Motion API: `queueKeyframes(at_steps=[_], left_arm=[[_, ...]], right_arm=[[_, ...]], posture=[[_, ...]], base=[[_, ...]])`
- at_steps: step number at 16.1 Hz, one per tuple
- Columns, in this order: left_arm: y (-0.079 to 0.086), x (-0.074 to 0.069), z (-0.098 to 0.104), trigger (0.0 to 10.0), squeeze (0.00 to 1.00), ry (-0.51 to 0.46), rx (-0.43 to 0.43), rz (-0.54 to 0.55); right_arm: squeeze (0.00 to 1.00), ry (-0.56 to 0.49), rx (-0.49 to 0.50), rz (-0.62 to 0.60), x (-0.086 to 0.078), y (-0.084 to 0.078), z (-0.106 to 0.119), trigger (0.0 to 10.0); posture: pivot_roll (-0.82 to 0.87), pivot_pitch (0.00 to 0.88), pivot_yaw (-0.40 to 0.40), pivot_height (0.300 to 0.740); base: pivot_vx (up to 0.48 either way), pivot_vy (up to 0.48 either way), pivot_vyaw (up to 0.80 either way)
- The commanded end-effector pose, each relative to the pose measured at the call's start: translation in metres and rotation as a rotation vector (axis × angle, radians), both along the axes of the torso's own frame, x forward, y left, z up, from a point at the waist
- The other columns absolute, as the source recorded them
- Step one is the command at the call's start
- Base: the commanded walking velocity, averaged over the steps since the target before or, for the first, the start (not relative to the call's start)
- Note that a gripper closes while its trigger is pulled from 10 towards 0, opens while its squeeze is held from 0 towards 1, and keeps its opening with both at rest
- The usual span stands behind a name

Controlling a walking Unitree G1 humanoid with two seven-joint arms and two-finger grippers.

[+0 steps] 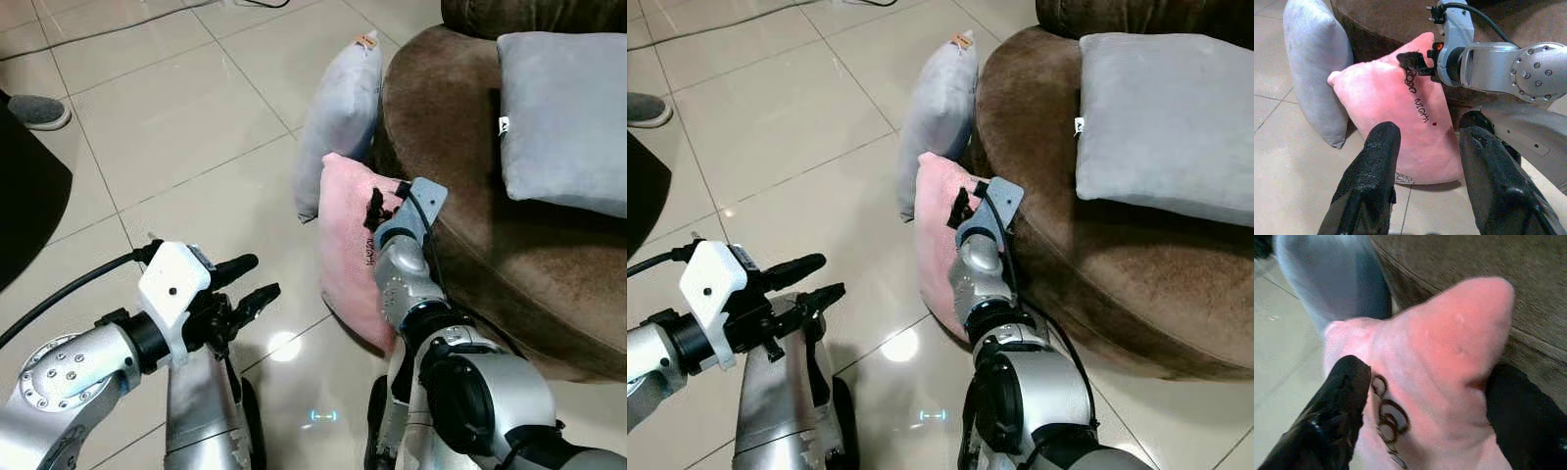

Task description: Move the pillow to the sofa from floor

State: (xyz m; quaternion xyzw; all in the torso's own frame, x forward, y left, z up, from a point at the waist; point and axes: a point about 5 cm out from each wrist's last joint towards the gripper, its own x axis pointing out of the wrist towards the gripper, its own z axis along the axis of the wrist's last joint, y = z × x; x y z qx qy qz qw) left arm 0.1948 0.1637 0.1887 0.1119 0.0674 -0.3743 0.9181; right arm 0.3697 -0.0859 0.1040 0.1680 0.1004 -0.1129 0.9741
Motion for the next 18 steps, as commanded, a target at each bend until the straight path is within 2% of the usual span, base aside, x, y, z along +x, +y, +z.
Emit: queueKeyframes(at_steps=[1, 8, 18], left_arm=[[0.0016, -0.0046, 0.0015, 10.0, 0.0, 0.004, 0.011, 0.005], [0.0033, -0.0062, 0.0012, 10.0, 0.0, 0.009, 0.012, 0.015], [0.0018, -0.01, -0.0011, 10.0, 0.0, 0.029, 0.007, 0.004]], right_arm=[[0.0, 0.051, -0.028, 0.002, -0.0036, 0.0072, -0.0063, 0.0], [0.0, 0.115, -0.034, -0.03, -0.0074, 0.0079, -0.0139, 0.0], [0.0, 0.09, -0.009, -0.006, -0.0052, 0.0112, -0.0094, 0.0]], posture=[[0.08, 0.268, 0.016, 0.436], [0.08, 0.269, 0.011, 0.436], [0.07, 0.263, 0.012, 0.436]], base=[[0.0, 0.0, 0.0], [0.0, 0.0, 0.0], [0.0, 0.0, 0.0]])
